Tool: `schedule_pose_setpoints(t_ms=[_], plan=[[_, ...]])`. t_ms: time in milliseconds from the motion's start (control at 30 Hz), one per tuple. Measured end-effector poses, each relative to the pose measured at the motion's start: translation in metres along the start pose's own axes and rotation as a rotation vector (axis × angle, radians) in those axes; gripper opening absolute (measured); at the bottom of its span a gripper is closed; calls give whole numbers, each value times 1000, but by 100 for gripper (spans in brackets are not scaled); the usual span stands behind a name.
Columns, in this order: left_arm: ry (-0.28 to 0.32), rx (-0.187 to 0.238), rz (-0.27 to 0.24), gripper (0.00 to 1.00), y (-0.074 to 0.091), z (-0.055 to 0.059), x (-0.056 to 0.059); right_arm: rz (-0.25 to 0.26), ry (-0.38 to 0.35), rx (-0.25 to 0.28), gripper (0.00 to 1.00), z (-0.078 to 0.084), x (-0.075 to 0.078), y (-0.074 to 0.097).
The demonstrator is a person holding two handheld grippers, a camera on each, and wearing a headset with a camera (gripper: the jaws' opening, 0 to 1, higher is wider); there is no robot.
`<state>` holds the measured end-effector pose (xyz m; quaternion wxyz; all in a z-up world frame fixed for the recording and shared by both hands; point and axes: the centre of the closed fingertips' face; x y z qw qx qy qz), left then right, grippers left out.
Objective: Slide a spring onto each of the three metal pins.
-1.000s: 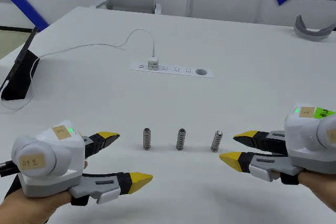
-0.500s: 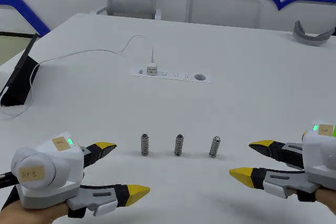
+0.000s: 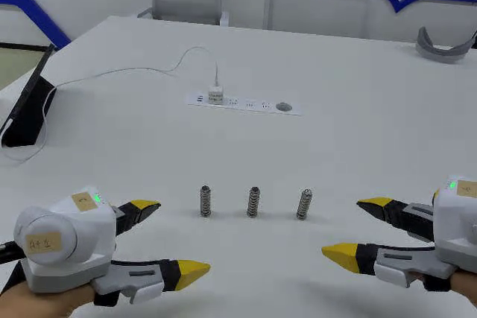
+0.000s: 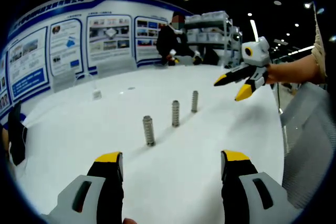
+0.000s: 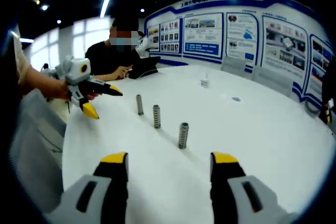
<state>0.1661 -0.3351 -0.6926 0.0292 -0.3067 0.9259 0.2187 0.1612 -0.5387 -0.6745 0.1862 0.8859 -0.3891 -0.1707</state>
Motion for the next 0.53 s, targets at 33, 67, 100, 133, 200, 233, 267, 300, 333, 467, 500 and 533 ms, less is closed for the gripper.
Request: schedule_pose_setpoints(t_ms=[33, 67, 100, 133, 200, 233, 267, 300, 333, 467, 500, 533], plan=[[0, 0, 0, 77, 0, 0, 0, -2, 1, -1, 65, 1, -1, 0], [1, 0, 0, 78, 0, 0, 0, -1, 2, -3, 65, 1, -1, 0], [2, 1, -1, 78, 0, 0, 0, -1, 3, -4, 65, 1, -1, 0], [3, 0, -2, 78, 0, 0, 0, -1, 2, -3, 66, 1, -1, 0], [3, 1, -3, 78, 0, 0, 0, -1, -1, 1, 66, 1, -1, 0], [4, 1, -3, 78, 0, 0, 0, -1, -1, 1, 66, 0, -1, 0], [5, 0, -4, 79, 0, 0, 0, -1, -1, 2, 66, 0, -1, 0], [5, 0, -5, 78, 0, 0, 0, -1, -2, 2, 66, 0, -1, 0], [7, 0, -5, 78, 1, 0, 0, 0, -2, 3, 66, 0, -1, 0], [10, 0, -6, 79, 1, 1, 0, 2, -3, 1, 66, 1, 0, 0], [11, 0, -6, 79, 1, 2, 0, 2, -3, 1, 66, 1, 0, 0], [12, 0, -6, 79, 1, 2, 0, 2, -3, 0, 66, 1, 0, 0]])
Point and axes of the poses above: the centre of the closed fingertips' face, and the gripper's own axes: y roughly backward along the fingers, x roughly to its right, z roughly out of its underside, and after that the axes turned 12 degrees about -y, right-handed
